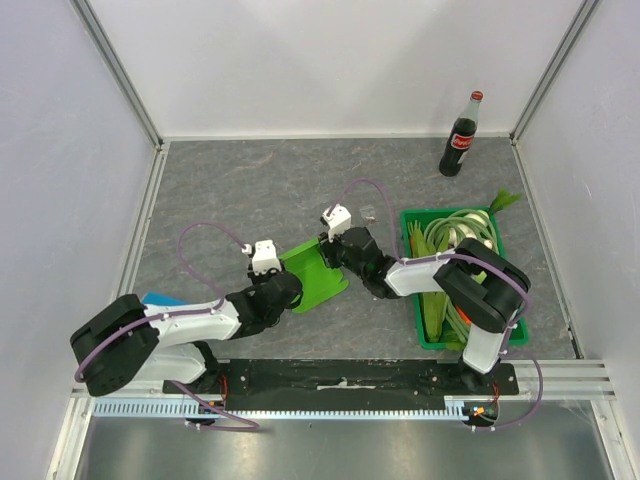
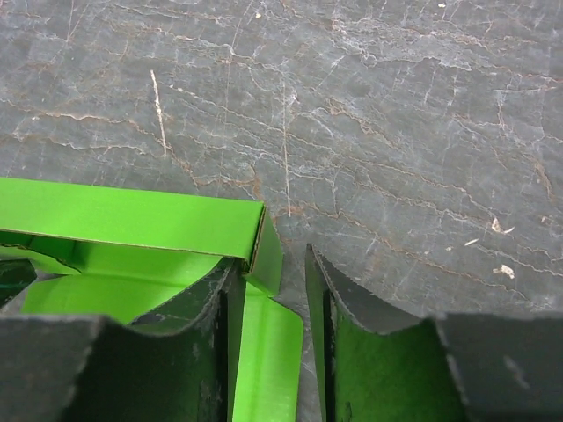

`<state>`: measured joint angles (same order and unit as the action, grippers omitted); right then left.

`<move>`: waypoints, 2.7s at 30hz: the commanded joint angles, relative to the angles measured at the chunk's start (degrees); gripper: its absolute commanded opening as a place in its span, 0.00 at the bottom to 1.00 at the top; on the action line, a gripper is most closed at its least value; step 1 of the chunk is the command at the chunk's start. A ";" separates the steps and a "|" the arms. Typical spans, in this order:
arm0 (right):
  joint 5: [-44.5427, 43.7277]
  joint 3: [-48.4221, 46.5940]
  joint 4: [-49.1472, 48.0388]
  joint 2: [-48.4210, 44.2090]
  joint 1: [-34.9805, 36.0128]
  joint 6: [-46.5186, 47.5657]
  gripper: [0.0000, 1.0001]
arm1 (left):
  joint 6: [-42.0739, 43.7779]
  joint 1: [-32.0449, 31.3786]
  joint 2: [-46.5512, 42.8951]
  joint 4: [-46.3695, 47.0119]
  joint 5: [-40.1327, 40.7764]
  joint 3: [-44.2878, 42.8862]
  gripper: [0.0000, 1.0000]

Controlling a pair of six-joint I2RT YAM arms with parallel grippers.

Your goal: Fold the paper box

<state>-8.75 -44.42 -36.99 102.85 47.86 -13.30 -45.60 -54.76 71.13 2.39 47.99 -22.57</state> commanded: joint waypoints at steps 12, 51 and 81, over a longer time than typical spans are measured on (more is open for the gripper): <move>-5.75 -0.57 -0.81 -0.89 2.15 -2.34 0.09 | 14.66 1.15 8.40 22.45 6.07 -0.11 0.42; -15.33 -0.22 10.54 -5.55 5.68 -15.09 0.00 | 10.79 5.54 15.37 30.29 -4.03 -0.21 0.52; -10.06 -0.40 10.71 -5.46 2.77 -12.36 0.00 | 25.12 7.56 3.48 38.82 -13.71 5.96 0.51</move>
<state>-19.92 -45.08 -25.76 98.94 50.76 -25.96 -25.71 -47.59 71.90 36.82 32.88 -12.86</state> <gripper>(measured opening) 0.116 0.531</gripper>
